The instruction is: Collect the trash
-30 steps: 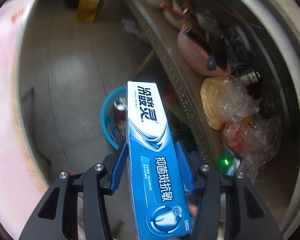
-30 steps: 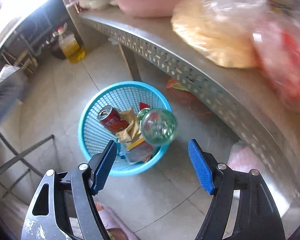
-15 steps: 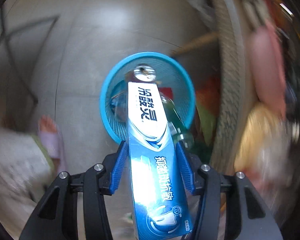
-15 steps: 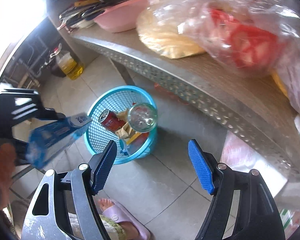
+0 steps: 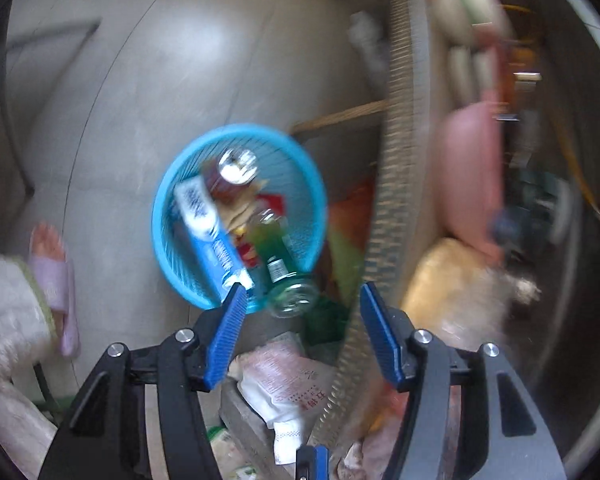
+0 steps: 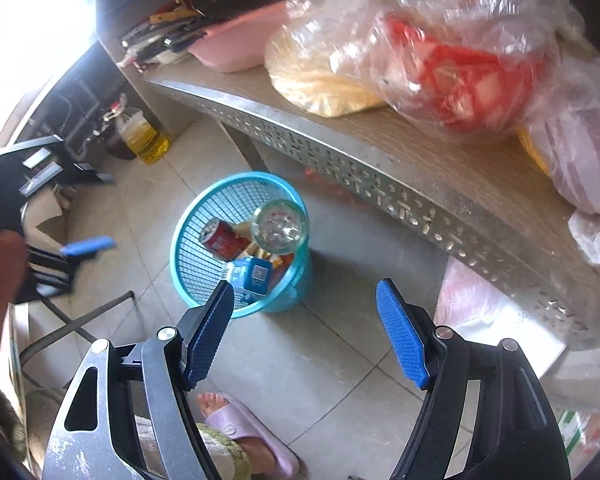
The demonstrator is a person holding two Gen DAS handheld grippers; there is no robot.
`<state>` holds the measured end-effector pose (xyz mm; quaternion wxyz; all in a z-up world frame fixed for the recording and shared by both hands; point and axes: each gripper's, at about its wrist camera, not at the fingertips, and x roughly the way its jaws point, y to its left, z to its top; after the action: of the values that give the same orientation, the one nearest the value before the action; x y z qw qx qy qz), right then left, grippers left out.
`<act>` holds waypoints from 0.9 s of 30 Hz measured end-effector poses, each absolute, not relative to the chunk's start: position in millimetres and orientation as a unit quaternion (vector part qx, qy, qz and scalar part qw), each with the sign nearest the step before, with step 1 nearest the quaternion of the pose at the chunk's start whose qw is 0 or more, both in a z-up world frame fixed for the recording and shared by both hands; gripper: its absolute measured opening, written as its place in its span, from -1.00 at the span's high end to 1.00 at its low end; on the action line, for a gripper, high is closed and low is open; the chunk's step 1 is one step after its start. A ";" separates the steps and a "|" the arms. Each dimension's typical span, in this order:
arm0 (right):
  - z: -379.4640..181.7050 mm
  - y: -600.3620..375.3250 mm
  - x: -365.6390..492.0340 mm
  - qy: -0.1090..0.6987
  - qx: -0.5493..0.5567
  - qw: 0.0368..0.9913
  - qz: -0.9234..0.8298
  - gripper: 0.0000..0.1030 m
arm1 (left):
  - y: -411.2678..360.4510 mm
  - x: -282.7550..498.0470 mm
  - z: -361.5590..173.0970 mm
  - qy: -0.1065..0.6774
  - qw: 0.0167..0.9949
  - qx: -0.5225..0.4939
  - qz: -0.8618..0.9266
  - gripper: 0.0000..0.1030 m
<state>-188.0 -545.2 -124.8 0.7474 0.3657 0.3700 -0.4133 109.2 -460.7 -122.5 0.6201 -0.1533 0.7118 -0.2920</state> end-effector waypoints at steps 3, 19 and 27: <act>-113.0 -537.9 -185.3 0.360 0.356 0.763 -0.401 -0.37 | -444.0 104.0 -68.1 0.659 0.653 -0.119 -0.354 -0.19; 24.0 -418.3 -151.9 0.277 0.186 0.908 -0.254 -0.85 | -211.6 12.6 81.0 0.343 0.866 0.049 -0.359 -0.89; 52.2 -357.7 -131.8 0.266 0.109 0.928 -0.238 -0.85 | -137.7 -10.3 85.0 0.307 0.909 0.058 -0.274 -0.89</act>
<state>-131.8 -357.7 52.2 0.9277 0.1090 0.2664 -0.2379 -10.3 -137.7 85.0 0.9094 0.0581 0.3073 -0.2743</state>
